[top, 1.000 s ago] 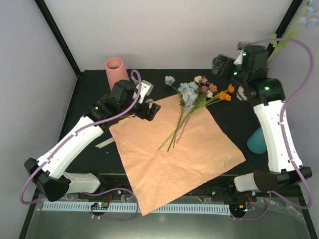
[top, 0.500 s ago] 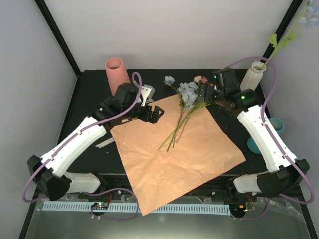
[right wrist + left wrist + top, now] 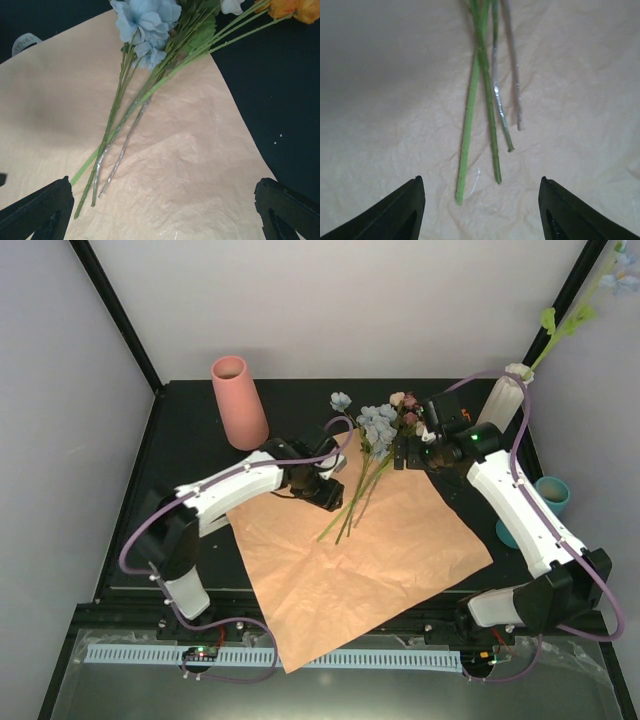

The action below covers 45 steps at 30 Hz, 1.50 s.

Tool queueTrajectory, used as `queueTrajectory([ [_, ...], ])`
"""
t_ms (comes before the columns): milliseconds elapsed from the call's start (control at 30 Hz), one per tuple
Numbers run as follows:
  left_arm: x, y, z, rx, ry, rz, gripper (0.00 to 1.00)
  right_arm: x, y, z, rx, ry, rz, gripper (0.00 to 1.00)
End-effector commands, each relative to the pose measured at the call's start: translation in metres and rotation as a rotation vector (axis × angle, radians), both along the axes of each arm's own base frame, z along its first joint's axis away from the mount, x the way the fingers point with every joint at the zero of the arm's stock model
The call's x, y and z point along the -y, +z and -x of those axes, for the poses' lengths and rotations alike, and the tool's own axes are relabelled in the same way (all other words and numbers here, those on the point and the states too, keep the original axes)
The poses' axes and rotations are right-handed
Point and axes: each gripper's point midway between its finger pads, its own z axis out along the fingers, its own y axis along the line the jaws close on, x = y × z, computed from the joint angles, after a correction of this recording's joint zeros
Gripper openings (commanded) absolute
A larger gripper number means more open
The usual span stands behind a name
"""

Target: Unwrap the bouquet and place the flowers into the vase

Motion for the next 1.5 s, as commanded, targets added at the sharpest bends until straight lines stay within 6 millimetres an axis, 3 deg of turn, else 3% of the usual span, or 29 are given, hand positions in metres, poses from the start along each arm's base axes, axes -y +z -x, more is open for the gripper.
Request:
queueTrajectory([
  [0, 0.018, -0.01, -0.013, -0.024, 0.057, -0.037, 0.62, 0.001, -0.014, 0.012, -0.063, 0.041, 0.016, 1.0],
  [200, 0.054, -0.024, -0.044, -0.041, 0.141, 0.012, 0.5, 0.001, -0.015, 0.015, -0.076, 0.036, 0.008, 1.0],
  [333, 0.058, -0.038, -0.064, -0.036, 0.162, -0.065, 0.44, 0.003, -0.017, 0.015, -0.081, 0.021, 0.018, 1.0],
  [500, 0.077, -0.046, -0.074, -0.068, 0.148, -0.03, 0.39, 0.002, -0.02, 0.018, -0.089, 0.025, 0.007, 1.0],
  [700, 0.08, -0.064, -0.084, -0.098, 0.193, -0.046, 0.28, 0.007, -0.023, 0.026, -0.084, 0.019, 0.014, 1.0],
  [1133, 0.083, -0.08, -0.103, -0.096, 0.219, -0.093, 0.25, 0.006, -0.024, 0.032, -0.091, 0.031, 0.002, 1.0],
  [1467, 0.077, -0.096, -0.103, -0.114, 0.221, -0.128, 0.22, 0.004, -0.028, 0.031, -0.105, 0.037, -0.003, 1.0],
])
